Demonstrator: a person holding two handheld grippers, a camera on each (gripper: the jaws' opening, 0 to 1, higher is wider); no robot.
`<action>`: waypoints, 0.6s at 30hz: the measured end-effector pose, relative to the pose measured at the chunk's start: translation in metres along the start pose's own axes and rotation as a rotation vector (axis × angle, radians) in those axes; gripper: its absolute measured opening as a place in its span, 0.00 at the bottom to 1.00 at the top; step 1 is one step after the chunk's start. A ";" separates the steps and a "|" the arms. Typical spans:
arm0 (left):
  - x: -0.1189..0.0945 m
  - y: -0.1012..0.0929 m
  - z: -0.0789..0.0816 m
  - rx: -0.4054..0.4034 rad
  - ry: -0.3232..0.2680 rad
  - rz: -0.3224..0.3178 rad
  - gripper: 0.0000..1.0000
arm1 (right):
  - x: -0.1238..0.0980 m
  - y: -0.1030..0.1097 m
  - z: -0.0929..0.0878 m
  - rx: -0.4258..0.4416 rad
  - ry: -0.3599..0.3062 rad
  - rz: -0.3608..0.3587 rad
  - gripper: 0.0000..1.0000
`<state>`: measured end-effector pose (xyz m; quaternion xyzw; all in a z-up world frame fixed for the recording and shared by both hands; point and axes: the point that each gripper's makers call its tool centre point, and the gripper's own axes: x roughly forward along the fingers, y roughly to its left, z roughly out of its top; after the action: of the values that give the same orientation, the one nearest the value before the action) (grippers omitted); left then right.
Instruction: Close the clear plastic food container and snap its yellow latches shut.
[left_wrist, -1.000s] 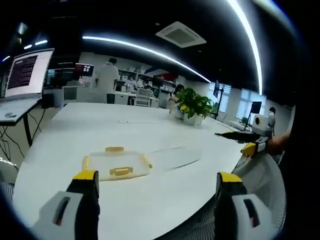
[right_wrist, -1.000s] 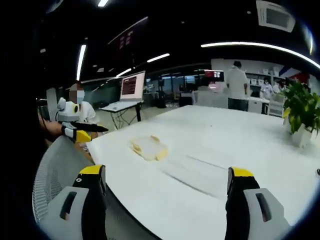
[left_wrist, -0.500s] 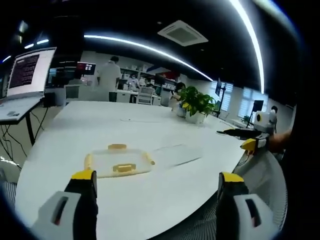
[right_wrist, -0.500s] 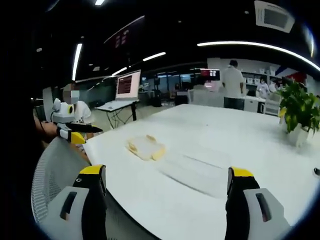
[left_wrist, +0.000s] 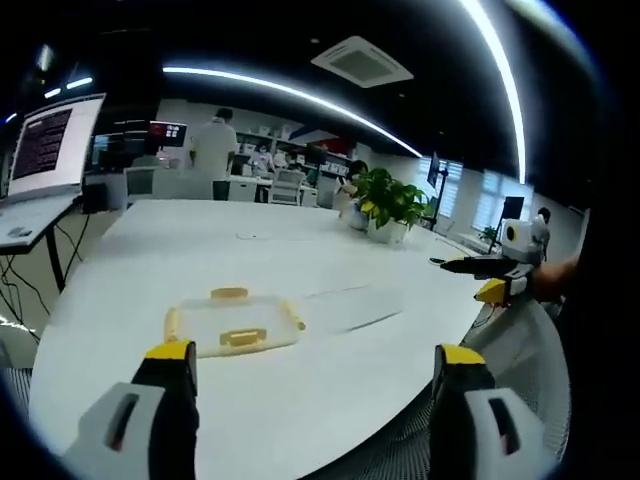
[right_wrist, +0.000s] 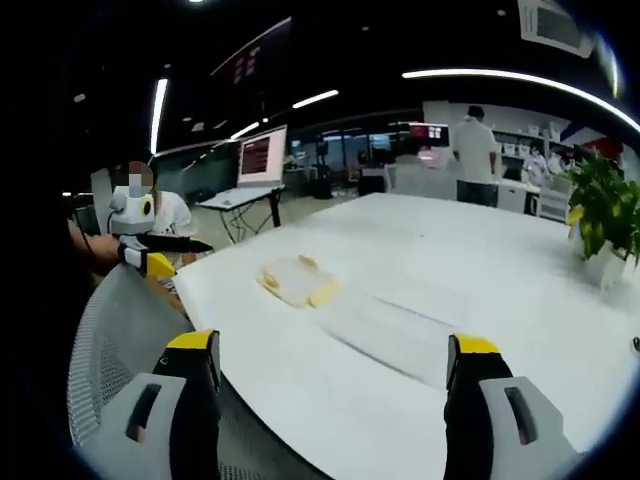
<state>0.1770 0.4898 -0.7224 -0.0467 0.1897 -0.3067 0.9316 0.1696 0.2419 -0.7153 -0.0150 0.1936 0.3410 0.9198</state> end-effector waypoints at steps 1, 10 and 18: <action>0.000 0.000 0.001 -0.001 -0.002 -0.003 0.95 | 0.001 0.001 0.001 -0.004 0.000 0.003 0.94; 0.008 0.006 0.013 -0.004 -0.012 -0.030 0.92 | 0.012 0.001 0.017 -0.020 0.007 0.045 0.94; 0.015 0.019 0.010 0.008 0.032 -0.058 0.89 | 0.034 0.008 0.026 -0.047 0.037 0.095 0.89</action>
<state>0.2022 0.4961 -0.7221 -0.0435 0.2017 -0.3349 0.9194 0.1968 0.2735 -0.7031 -0.0337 0.2029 0.3885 0.8982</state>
